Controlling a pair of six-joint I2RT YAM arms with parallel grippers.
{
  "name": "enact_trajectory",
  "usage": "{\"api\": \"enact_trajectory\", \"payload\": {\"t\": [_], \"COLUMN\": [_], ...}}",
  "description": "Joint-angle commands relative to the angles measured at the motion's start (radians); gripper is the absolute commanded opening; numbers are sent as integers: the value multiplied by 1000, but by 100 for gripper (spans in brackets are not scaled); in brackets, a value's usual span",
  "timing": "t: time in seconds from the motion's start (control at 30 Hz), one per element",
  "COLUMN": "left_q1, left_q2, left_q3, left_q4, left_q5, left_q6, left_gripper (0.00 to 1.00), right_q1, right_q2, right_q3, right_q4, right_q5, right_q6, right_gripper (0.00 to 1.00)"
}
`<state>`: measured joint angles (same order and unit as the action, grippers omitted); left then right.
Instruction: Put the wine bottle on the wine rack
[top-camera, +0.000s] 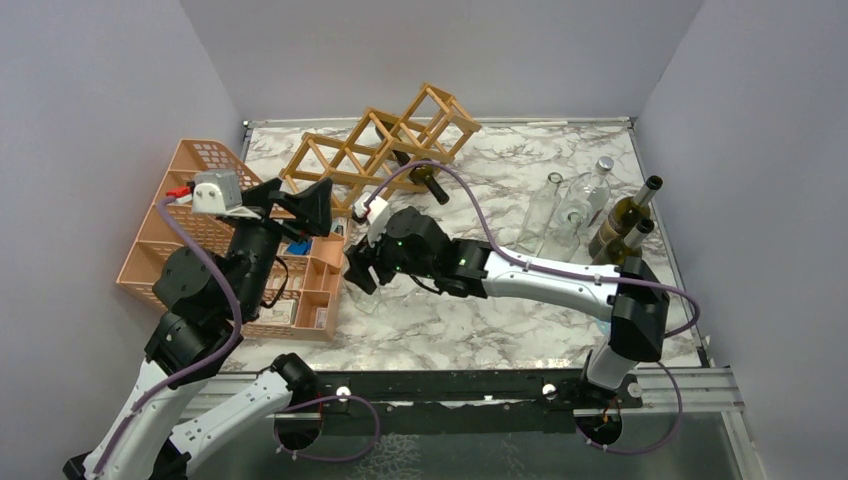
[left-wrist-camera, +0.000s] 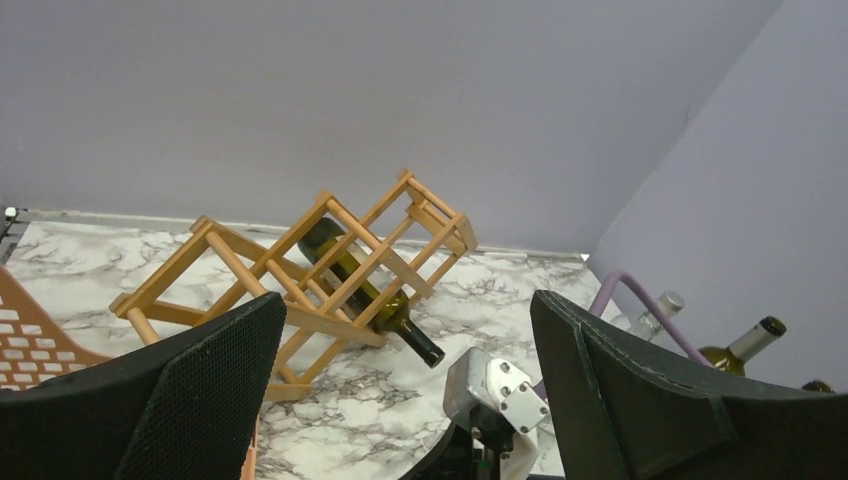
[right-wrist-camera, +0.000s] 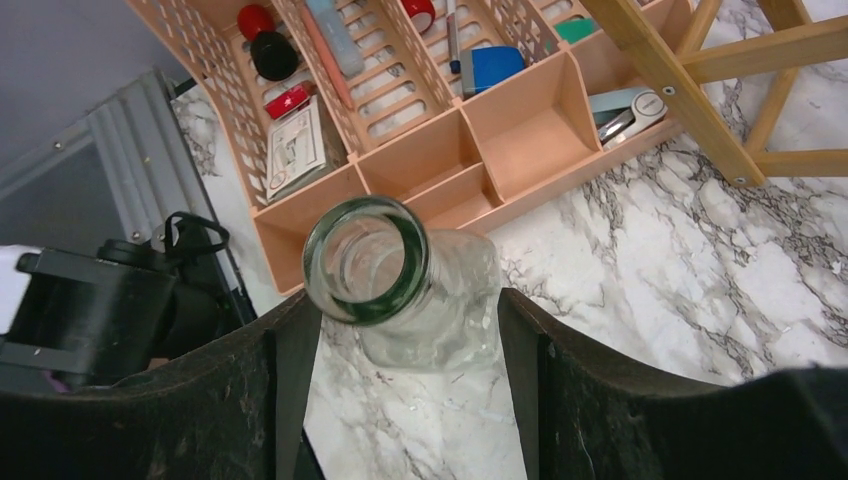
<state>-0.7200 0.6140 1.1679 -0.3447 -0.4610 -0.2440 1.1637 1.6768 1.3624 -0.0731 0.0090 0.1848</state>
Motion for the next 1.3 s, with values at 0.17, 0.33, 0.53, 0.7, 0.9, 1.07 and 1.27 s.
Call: {"api": "enact_trajectory", "payload": {"t": [0.17,0.33,0.53,0.7,0.9,1.07,1.27], "left_q1": [5,5,6,5,5,5,5], "left_q2": [-37,-44,-43,-40,-14,-4,6], "left_q3": [-52,-63,-76,-88,-85,-168,-310], "left_q4": [39,24,19,17,21,93,199], "left_q5": [-90,-96,-102,-119,-132,-23,241], "left_q6": [-80,-91,-97,-90,-23,92,204], "left_gripper": [99,99,99,99,99,99,99], "right_q1": [6,6,6,7,7,7,6], "right_q2": [46,42,46,28,-75,-216,-374], "right_q3": [22,18,14,6,-66,-154,-217], "right_q4": [177,192,194,201,182,120,-7], "right_q5": [57,64,76,149,256,373,576], "right_q6": [-60,-86,-101,-106,-114,-82,2], "right_gripper": [63,63,52,20,9,3,1]}}
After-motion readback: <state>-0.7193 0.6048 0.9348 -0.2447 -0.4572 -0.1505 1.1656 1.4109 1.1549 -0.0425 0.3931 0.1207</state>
